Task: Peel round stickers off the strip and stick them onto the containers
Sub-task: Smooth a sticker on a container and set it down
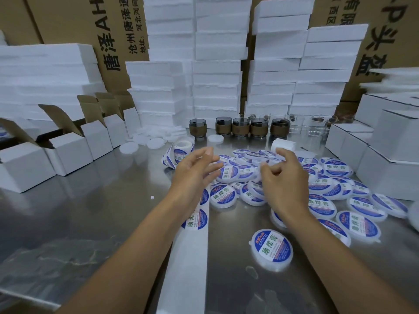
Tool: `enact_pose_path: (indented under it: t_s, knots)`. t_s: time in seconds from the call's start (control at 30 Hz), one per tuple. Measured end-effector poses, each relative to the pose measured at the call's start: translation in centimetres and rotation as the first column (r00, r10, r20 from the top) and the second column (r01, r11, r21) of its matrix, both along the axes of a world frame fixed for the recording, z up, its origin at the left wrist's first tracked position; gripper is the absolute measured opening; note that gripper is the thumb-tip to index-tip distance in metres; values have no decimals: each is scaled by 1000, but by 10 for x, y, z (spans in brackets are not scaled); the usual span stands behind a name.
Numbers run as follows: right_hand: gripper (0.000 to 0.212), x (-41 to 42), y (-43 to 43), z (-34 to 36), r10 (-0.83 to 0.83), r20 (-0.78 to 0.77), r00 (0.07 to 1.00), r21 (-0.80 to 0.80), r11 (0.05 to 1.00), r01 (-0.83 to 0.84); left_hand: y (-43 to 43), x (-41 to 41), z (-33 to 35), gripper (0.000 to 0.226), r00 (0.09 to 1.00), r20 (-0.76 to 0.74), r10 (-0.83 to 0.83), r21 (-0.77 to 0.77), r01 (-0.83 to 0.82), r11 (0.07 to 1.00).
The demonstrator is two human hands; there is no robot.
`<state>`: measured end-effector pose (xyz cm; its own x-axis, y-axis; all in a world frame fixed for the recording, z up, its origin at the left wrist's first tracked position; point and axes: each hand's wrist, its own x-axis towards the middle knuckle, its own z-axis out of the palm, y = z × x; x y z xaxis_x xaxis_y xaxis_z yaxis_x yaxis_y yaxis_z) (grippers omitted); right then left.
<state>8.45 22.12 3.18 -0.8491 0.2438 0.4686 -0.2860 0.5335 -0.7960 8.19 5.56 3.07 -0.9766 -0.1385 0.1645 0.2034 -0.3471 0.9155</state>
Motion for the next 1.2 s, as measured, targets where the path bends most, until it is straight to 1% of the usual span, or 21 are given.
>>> enact_pose_path:
  t_s: [0.03,0.1,0.23,0.33,0.4,0.47,0.57,0.63,0.67,0.73,0.8,0.83,0.87,0.97,1.07,1.13,1.2]
  knots:
    - [44,0,0,-2,-38,17,999,90,995,36,-1,0,1,14,1000,-3,10,25,-10,1000]
    - [41,0,2,-5,-98,57,994,210,974,84,-3,0,3,11,999,-7,31,57,-31,998]
    - [25,-1,5,-5,-189,66,980,390,909,149,-9,-1,7,7,996,-7,94,128,-92,988]
    - [22,0,6,-4,-207,64,976,513,846,146,-14,-2,8,6,987,11,158,174,-157,972]
    - [23,1,5,-1,-214,40,976,574,805,153,-21,-6,9,5,978,36,204,173,-207,963]
    - [24,2,4,2,-210,-34,977,633,752,184,-34,-13,13,8,963,59,263,181,-269,946]
    - [25,4,1,4,-176,-116,978,715,669,205,-67,-31,24,9,922,87,378,114,-386,916]
    - [26,4,-1,5,-161,-111,981,760,622,188,-95,-48,28,6,872,116,475,-11,-477,879]
    - [26,4,-2,5,-156,-104,982,770,613,178,-109,-57,28,8,837,124,532,-101,-523,846]
    - [25,4,-4,7,-156,-96,983,787,593,171,-139,-77,22,20,762,100,640,-366,-570,736]
    - [20,4,-6,7,-153,-91,984,809,565,162,-166,-93,13,27,717,48,695,-624,-522,581]
    - [13,0,-8,6,-139,-119,983,806,564,177,-177,-103,9,30,706,31,707,-702,-488,518]
    - [9,1,-8,4,-127,-152,980,787,584,198,-186,-109,6,32,701,21,713,-757,-455,469]
    - [15,-2,-10,-4,-88,-258,962,760,596,258,-205,-128,-2,38,701,-39,712,-878,-364,310]
    - [10,-8,-9,-7,-70,-332,941,732,610,304,-215,-143,-9,41,726,-106,680,-953,-269,139]
    - [8,-10,-8,-8,-57,-337,940,732,612,300,-218,-149,-12,42,757,-114,643,-975,-208,72]
    - [14,-11,-8,-9,-52,-301,952,744,613,268,-221,-154,-14,44,783,-93,615,-990,-141,30]
